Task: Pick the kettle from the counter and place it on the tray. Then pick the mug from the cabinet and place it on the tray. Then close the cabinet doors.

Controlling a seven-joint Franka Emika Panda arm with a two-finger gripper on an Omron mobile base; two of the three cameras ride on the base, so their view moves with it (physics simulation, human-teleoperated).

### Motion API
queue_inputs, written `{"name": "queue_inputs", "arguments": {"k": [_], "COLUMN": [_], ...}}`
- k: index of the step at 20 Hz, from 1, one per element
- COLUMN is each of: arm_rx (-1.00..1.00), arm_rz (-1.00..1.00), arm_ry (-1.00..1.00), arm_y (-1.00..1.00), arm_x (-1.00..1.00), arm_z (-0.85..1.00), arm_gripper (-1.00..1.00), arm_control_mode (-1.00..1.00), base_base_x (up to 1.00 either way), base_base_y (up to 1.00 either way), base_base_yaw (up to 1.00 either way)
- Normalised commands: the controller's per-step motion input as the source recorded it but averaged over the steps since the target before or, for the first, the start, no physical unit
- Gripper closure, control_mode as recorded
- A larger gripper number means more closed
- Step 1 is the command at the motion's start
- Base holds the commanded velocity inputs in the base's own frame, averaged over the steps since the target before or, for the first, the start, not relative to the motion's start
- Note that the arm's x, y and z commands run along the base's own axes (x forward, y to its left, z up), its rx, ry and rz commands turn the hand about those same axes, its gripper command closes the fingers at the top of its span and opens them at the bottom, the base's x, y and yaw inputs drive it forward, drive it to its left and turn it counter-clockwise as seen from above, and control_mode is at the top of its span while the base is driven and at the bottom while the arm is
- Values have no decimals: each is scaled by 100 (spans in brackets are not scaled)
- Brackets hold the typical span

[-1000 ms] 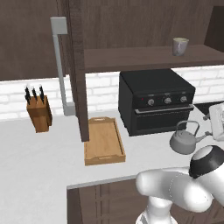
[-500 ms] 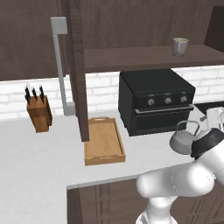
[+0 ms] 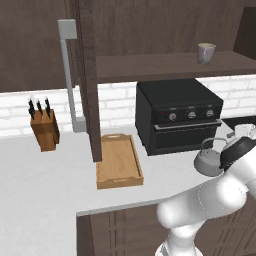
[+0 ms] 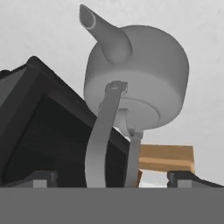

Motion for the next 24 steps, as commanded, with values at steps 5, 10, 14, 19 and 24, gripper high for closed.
{"name": "queue_inputs", "arguments": {"k": [5,10,14,19,24], "arm_rx": [0,0,3,2,0], "arm_rz": [0,0,-1,-1,-2], "arm_ry": [1,1,0,0,0], "arm_y": [-4,0,-1,0,19], "arm_x": [13,10,11,7,0], "arm_z": [-21,-21,-1,0,0], "arm_gripper": [-100,-100,-100,-100,-100], "arm_control_mode": [-100,-100,-100,-100,-100], "base_base_x": [0,0,0,0,0], "base_base_y": [0,0,0,0,0], "base_base_yaw": [0,0,0,0,0]}}
